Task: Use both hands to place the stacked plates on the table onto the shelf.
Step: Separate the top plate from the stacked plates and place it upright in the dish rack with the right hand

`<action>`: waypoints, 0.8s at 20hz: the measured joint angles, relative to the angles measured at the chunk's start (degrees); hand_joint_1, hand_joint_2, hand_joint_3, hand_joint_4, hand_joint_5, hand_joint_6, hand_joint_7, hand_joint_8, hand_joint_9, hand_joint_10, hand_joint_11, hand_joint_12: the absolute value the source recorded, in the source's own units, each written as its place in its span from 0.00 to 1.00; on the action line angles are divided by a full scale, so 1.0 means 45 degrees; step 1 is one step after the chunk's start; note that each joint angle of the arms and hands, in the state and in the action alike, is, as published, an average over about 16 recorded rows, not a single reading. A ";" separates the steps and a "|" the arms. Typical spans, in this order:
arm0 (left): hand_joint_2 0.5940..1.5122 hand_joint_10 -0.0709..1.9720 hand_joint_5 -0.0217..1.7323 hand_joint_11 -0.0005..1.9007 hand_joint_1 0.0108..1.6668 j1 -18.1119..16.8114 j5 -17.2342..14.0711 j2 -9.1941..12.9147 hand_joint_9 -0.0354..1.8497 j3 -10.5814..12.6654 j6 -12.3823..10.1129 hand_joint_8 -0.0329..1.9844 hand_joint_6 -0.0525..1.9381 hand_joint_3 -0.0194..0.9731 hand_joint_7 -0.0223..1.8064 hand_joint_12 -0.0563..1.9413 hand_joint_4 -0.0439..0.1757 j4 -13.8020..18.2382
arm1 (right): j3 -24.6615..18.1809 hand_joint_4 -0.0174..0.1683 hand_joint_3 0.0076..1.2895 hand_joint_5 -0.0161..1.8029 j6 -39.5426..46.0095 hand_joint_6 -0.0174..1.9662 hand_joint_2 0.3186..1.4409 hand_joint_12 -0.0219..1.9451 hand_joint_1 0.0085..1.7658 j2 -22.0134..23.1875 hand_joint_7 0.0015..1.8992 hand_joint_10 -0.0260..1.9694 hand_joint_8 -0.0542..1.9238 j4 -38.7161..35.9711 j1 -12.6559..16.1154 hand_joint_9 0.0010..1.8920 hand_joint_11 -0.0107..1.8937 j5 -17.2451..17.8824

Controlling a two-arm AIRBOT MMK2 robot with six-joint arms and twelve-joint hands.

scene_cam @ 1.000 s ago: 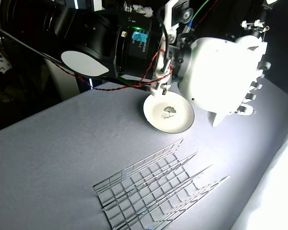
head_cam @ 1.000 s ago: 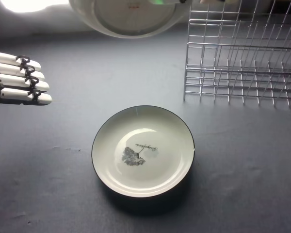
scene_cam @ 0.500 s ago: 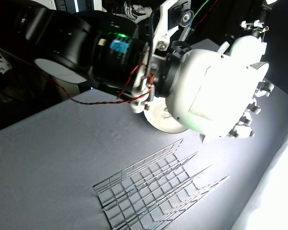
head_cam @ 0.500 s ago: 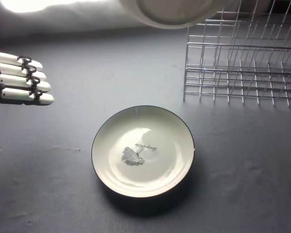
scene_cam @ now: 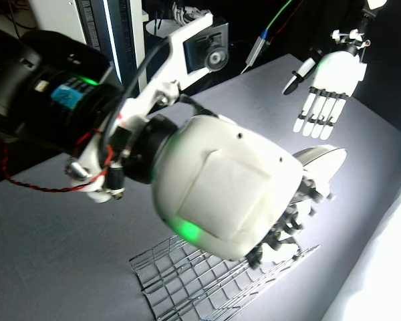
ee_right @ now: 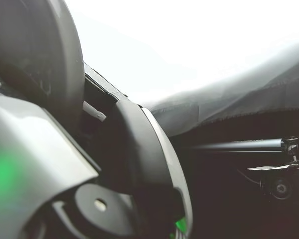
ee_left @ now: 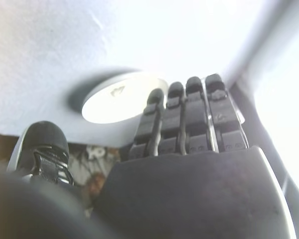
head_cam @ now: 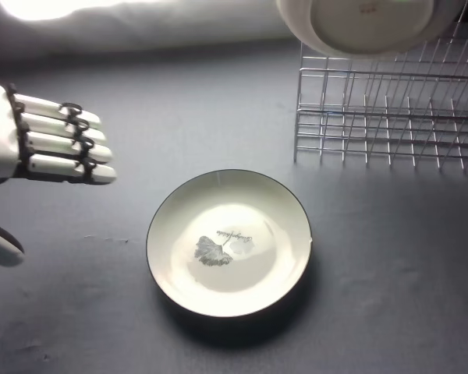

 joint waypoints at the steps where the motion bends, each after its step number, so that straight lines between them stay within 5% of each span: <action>1: 0.62 0.04 0.02 0.01 0.00 -0.0015 -0.0149 -0.0091 0.03 0.0055 -0.0001 0.02 0.03 0.03 0.02 0.03 0.24 0.0004 | -0.0020 0.08 0.00 0.50 -0.0003 0.50 0.63 0.69 0.76 0.0102 0.53 0.63 0.45 -0.0007 -0.0093 0.47 0.32 0.0013; 16: 0.62 0.04 0.02 0.01 0.00 -0.0428 -0.3112 -0.1736 0.03 0.1312 -0.0282 0.02 0.03 0.03 0.02 0.03 0.24 0.0289 | 0.0264 0.07 0.00 0.52 -0.0004 0.49 0.63 0.69 0.77 0.0525 0.52 0.62 0.45 -0.0019 -0.1810 0.48 0.33 0.0992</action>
